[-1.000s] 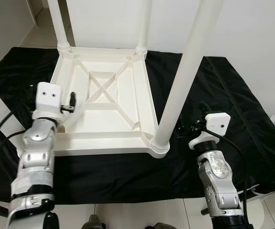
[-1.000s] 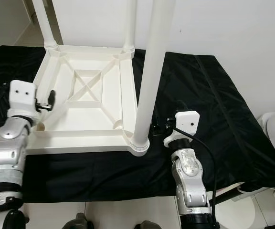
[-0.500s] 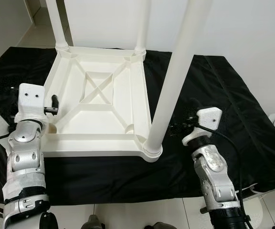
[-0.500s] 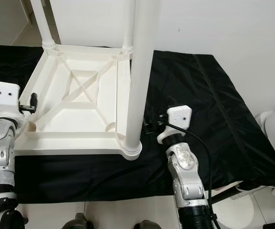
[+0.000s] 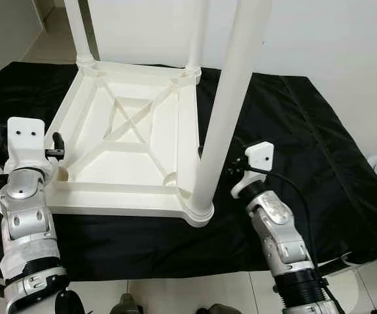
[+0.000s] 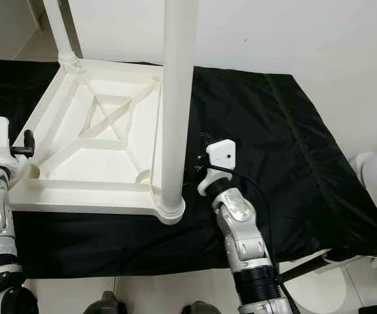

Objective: Building children table

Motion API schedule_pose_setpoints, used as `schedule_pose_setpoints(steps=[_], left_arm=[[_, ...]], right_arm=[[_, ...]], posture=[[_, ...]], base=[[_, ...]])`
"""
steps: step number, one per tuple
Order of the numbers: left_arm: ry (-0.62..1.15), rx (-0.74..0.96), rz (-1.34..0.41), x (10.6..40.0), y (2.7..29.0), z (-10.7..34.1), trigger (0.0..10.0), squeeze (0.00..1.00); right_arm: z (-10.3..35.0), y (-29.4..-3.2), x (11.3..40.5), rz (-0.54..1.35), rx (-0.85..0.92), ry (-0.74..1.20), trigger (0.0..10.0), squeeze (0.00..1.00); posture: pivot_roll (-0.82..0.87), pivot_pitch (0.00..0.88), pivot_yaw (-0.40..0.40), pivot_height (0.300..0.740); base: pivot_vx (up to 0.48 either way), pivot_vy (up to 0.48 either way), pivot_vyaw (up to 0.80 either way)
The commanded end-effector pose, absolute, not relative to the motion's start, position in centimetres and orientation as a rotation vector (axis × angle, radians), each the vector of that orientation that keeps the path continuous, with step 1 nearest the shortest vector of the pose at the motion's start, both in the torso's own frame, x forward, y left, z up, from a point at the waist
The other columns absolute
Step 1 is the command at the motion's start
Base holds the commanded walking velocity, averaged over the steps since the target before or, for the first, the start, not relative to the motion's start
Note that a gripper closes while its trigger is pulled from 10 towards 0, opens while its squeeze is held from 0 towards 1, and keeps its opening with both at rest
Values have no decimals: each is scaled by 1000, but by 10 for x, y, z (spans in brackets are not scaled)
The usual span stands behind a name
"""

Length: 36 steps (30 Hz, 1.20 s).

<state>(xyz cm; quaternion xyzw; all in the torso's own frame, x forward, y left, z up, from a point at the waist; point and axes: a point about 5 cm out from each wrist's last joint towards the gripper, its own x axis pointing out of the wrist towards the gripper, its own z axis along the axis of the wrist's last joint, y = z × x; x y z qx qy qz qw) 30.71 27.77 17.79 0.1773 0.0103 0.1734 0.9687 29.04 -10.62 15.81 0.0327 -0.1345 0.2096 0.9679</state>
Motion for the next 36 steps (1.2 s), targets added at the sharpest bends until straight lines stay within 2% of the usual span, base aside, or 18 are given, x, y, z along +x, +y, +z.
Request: schedule_pose_setpoints(steps=[1, 3, 8, 11, 13, 17, 18, 19, 21, 24, 29, 30, 36], left_arm=[[-78, 348, 906, 291, 298, 187, 10000, 0], [-78, 346, 850, 296, 293, 186, 10000, 0], [-85, 312, 705, 309, 280, 183, 10000, 0], [-106, 301, 604, 320, 269, 186, 10000, 0], [-119, 326, 564, 329, 265, 193, 10000, 0], [-134, 342, 525, 335, 262, 198, 10000, 0], [-152, 329, 459, 340, 256, 201, 10000, 0], [-152, 329, 459, 340, 256, 201, 10000, 0], [-194, 344, 328, 349, 241, 207, 10000, 0], [-210, 367, 245, 354, 232, 209, 10000, 0], [-208, 371, 221, 356, 229, 209, 10000, 0], [-205, 385, 186, 361, 226, 209, 10000, 0], [-227, 405, 137, 366, 220, 214, 10000, 0]], right_arm=[[160, -116, 291, 371, 70, -288, 10000, 0], [160, -137, 280, 270, 94, -309, 10000, 0], [156, -154, 261, 229, 130, -299, 10000, 0], [153, -160, 248, 268, 150, -271, 10000, 0], [149, -173, 232, 338, 112, -223, 10000, 0], [148, -181, 223, 395, 78, -184, 10000, 0], [148, -185, 218, 433, 59, -160, 10000, 0], [148, -185, 218, 433, 59, -160, 10000, 0], [149, -187, 211, 517, 17, -113, 10000, 0], [149, -185, 207, 612, -13, -69, 10000, 0], [149, -183, 206, 665, -16, -49, 10000, 0], [150, -176, 209, 774, -38, -18, 10000, 0], [153, -166, 218, 890, -30, 3, 10000, 0]], posture=[[92, 31, -58, 740], [83, 34, -52, 740], [70, 34, -43, 740], [59, 35, -34, 740], [32, 35, -13, 740], [27, 37, -8, 740], [19, 37, -3, 740], [19, 37, -3, 740], [15, 37, -1, 740], [18, 36, -2, 740], [17, 35, -2, 740], [21, 33, -10, 740], [25, 28, -15, 740]], base=[[0, 0, 0], [0, 0, 0], [0, 0, 0], [0, 0, 0], [0, 0, 0], [0, 0, 0], [0, 0, 0], [0, 0, 0], [0, 0, 0], [0, 0, 0], [0, 0, 0], [0, 0, 0], [0, 0, 0]])
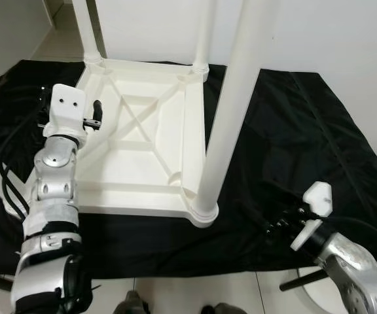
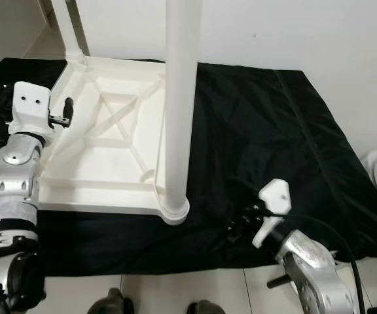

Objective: Building children table

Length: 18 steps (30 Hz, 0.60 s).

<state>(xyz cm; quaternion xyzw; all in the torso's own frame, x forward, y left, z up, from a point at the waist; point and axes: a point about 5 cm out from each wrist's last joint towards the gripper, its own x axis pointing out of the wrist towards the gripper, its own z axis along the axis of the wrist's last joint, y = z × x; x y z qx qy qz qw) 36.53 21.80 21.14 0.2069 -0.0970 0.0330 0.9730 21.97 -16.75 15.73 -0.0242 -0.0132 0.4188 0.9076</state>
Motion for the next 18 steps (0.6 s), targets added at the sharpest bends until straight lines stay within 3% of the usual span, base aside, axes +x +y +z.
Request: schedule_pose_setpoints(steps=[1, 7, 14, 18], left_arm=[[-229, 410, 127, 367, 218, 215, 10000, 0], [-247, 424, 95, 368, 214, 216, 10000, 0], [-244, 428, 99, 368, 216, 214, 10000, 0], [-241, 426, 94, 370, 215, 212, 10000, 0]], right_arm=[[153, -163, 221, 918, -31, 2, 10000, 0], [152, -153, 226, 1059, -37, 44, 10000, 0], [151, -151, 227, 1099, -49, 68, 10000, 0], [144, -140, 245, 1063, -72, 47, 10000, 0]], posture=[[28, 27, -20, 740], [46, 23, -35, 740], [47, 21, -45, 740], [47, 18, -41, 740]], base=[[0, 0, 0], [0, 0, 0], [0, 0, 0], [0, 0, 0]])
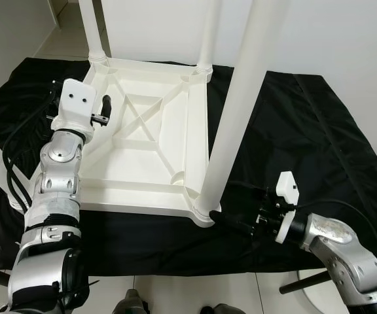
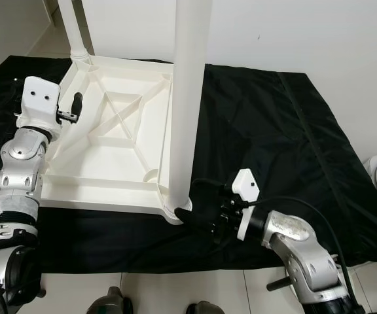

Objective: Building children table

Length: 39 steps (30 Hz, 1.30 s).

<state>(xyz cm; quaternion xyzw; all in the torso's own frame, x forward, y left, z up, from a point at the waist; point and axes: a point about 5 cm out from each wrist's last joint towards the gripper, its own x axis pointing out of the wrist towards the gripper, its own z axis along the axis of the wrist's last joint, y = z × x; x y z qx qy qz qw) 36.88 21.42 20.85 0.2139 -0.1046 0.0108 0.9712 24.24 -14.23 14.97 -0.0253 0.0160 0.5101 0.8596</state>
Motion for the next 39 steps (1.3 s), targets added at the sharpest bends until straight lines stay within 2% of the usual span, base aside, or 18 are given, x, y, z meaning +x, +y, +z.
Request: schedule_pose_setpoints(steps=[1, 15, 20, 28, 35, 39], left_arm=[[-241, 426, 94, 370, 215, 212, 10000, 0], [-246, 422, 76, 374, 211, 212, 10000, 0], [-248, 416, 70, 376, 209, 213, 10000, 0], [-248, 408, 56, 377, 205, 211, 10000, 0], [-246, 406, 56, 376, 206, 209, 10000, 0], [-240, 405, 55, 376, 207, 206, 10000, 0]], right_arm=[[144, -140, 245, 1063, -72, 47, 10000, 0], [146, -115, 271, 1030, -46, -24, 10000, 0], [145, -136, 285, 955, -83, -22, 10000, 0], [152, -154, 311, 879, -116, -36, 10000, 0], [159, -151, 326, 852, -134, -60, 10000, 0], [161, -138, 331, 849, -115, -99, 10000, 0]], posture=[[47, 18, -41, 740], [50, 15, -34, 740], [41, 16, -29, 740], [34, 23, -26, 740], [37, 28, -33, 740], [36, 29, -33, 740]], base=[[0, 0, 0], [0, 0, 0], [0, 0, 0], [0, 0, 0], [0, 0, 0], [0, 0, 0]])
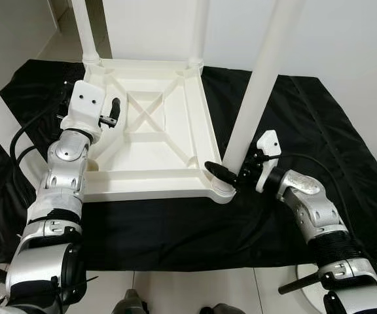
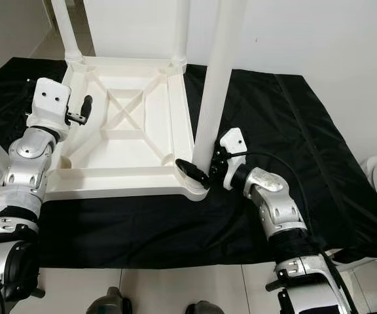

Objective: Building children table

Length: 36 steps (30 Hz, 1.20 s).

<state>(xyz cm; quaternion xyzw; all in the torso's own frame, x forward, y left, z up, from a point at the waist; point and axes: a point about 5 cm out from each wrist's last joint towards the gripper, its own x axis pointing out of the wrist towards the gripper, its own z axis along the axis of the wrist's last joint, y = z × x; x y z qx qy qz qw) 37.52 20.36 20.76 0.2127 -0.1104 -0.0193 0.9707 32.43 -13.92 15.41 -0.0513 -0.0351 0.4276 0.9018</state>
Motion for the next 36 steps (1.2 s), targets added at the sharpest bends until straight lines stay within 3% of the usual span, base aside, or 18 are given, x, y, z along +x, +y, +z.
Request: schedule_pose_setpoints(steps=[1, 6, 13, 26, 36], left_arm=[[-239, 405, 55, 376, 207, 206, 10000, 0], [-243, 400, 46, 377, 203, 207, 10000, 0], [-244, 403, 30, 377, 201, 207, 10000, 0], [-226, 394, -70, 373, 202, 199, 10000, 0], [-205, 399, -107, 371, 199, 191, 10000, 0]], right_arm=[[161, -135, 332, 849, -111, -108, 10000, 0], [159, -111, 332, 870, -96, -142, 10000, 0], [156, -99, 328, 868, -89, -169, 10000, 0], [172, -106, 295, 744, -77, -312, 10000, 0], [190, -89, 277, 585, -13, -421, 10000, 0]], posture=[[36, 29, -33, 740], [31, 30, -30, 740], [28, 31, -30, 740], [19, 32, -29, 740], [18, 24, -34, 740]], base=[[0, 0, 0], [0, 0, 0], [0, 0, 0], [0, 0, 0], [0, 0, 0]])
